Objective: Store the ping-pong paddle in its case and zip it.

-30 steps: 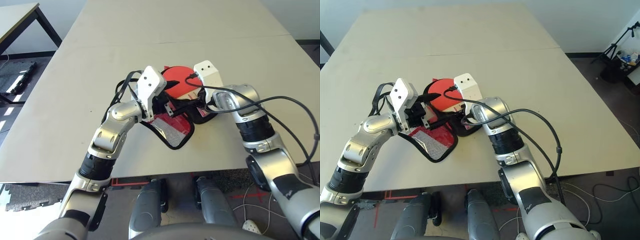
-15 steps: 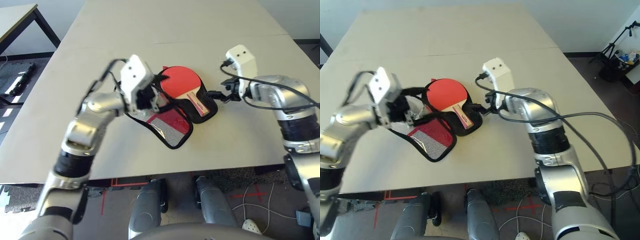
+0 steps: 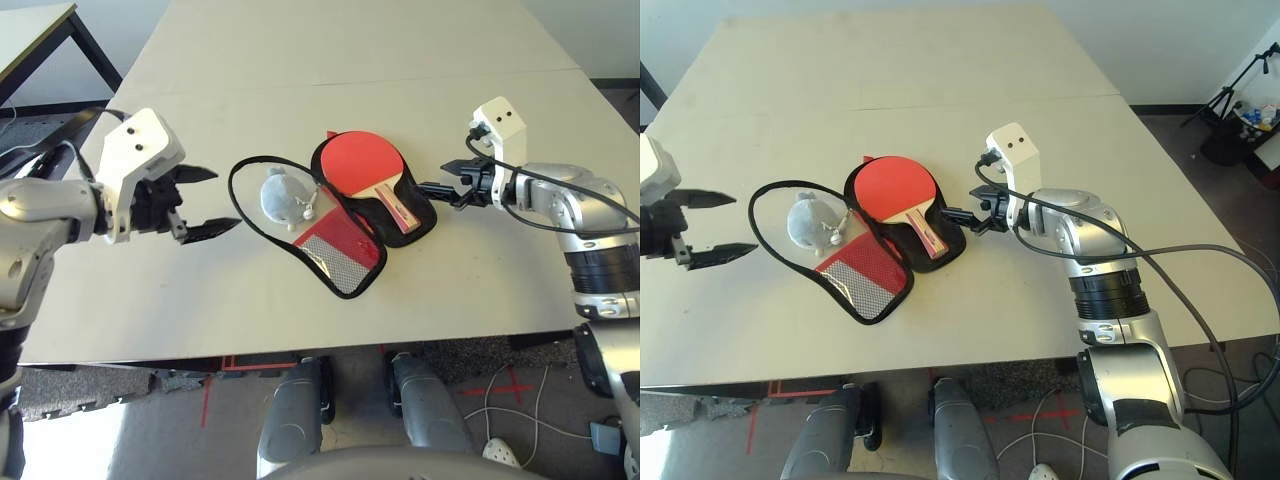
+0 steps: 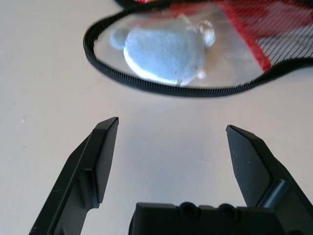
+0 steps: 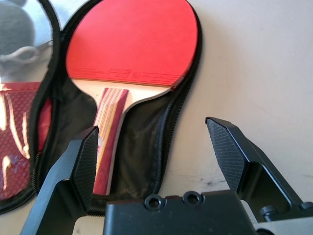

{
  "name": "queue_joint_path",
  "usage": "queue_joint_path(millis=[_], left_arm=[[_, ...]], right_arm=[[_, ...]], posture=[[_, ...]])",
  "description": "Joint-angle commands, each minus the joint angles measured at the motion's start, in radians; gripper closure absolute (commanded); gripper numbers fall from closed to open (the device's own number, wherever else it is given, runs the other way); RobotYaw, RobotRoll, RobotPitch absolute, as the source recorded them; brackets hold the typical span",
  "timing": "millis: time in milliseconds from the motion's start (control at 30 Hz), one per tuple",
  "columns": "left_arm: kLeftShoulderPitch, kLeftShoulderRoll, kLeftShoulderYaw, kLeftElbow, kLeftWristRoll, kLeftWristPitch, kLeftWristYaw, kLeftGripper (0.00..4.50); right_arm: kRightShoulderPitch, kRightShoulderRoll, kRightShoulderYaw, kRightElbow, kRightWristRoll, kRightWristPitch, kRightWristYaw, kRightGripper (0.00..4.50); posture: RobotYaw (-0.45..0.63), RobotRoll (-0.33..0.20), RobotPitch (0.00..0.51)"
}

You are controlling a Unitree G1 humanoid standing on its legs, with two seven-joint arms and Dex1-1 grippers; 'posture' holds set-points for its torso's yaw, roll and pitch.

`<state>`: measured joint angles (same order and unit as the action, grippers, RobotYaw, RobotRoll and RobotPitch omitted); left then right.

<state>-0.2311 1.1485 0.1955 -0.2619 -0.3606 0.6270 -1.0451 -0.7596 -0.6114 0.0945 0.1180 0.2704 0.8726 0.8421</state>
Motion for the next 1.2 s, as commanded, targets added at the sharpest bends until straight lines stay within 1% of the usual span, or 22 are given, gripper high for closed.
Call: queue_joint_path(millis=[33,100,200,267,367,567,667,733,833,900,1000,1067,1100,1200], left_arm=[[0.026,-0.013,-0.027,-0.010,0.016,0.002,0.016,0.00],[0.021,-0.036,-0.053,-0.020,0.016,0.007,0.027,0.00],[-0.008,-0.087,-0.123,-0.057,0.019,0.019,0.050,0.00],[-0.053,-0.148,-0.167,-0.098,-0.006,0.048,0.069,0.00],[-0.123,-0.212,-0.209,-0.128,-0.028,0.075,0.077,0.00],[-0.287,-0.318,-0.315,-0.140,-0.030,0.094,0.078,0.00],[-0.379,-0.441,-0.387,-0.100,-0.008,0.072,0.113,0.00],[-0.419,-0.518,-0.447,-0.061,0.034,0.035,0.136,0.00],[-0.448,-0.641,-0.505,0.011,0.080,-0.023,0.183,0.00],[-0.457,-0.703,-0.533,0.054,0.110,-0.061,0.208,0.00],[-0.461,-0.722,-0.540,0.072,0.128,-0.076,0.201,0.00],[-0.461,-0.699,-0.512,0.074,0.124,-0.079,0.184,0.00],[-0.458,-0.683,-0.503,0.075,0.126,-0.082,0.177,0.00],[-0.446,-0.638,-0.487,0.077,0.134,-0.089,0.164,0.00]], right_arm=[[0.023,-0.030,0.004,-0.039,0.026,-0.014,0.055,0.01],[0.025,-0.037,0.001,-0.046,0.029,-0.013,0.068,0.01],[0.019,-0.042,-0.007,-0.040,0.026,0.000,0.064,0.01],[0.003,-0.037,-0.018,-0.015,0.021,0.020,0.042,0.01],[-0.007,-0.036,-0.037,0.009,0.026,0.027,0.028,0.01],[-0.041,-0.042,-0.088,0.101,0.009,0.001,-0.026,0.01],[-0.099,-0.037,-0.130,0.210,-0.005,-0.012,-0.084,0.01],[-0.130,-0.041,-0.145,0.276,-0.012,-0.031,-0.097,0.01],[-0.153,-0.041,-0.167,0.335,-0.011,-0.059,-0.111,0.01],[-0.158,-0.032,-0.193,0.362,0.002,-0.089,-0.114,0.01],[-0.155,-0.025,-0.211,0.384,0.009,-0.131,-0.110,0.01],[-0.143,-0.028,-0.210,0.402,0.016,-0.231,-0.037,0.01],[-0.141,-0.029,-0.219,0.417,0.038,-0.248,0.013,0.01],[-0.167,-0.047,-0.220,0.498,0.062,-0.159,0.067,0.01]], posture=[[0.07,0.000,0.191],[0.07,0.000,0.191],[0.06,0.000,0.188],[0.05,0.000,0.188],[0.04,0.000,0.186],[0.02,0.000,0.184],[0.01,0.000,0.184],[0.00,0.000,0.183],[-0.01,0.000,0.183],[-0.02,0.000,0.181],[-0.02,0.000,0.180],[-0.02,0.000,0.179],[-0.02,0.000,0.179],[-0.02,0.000,0.179]])
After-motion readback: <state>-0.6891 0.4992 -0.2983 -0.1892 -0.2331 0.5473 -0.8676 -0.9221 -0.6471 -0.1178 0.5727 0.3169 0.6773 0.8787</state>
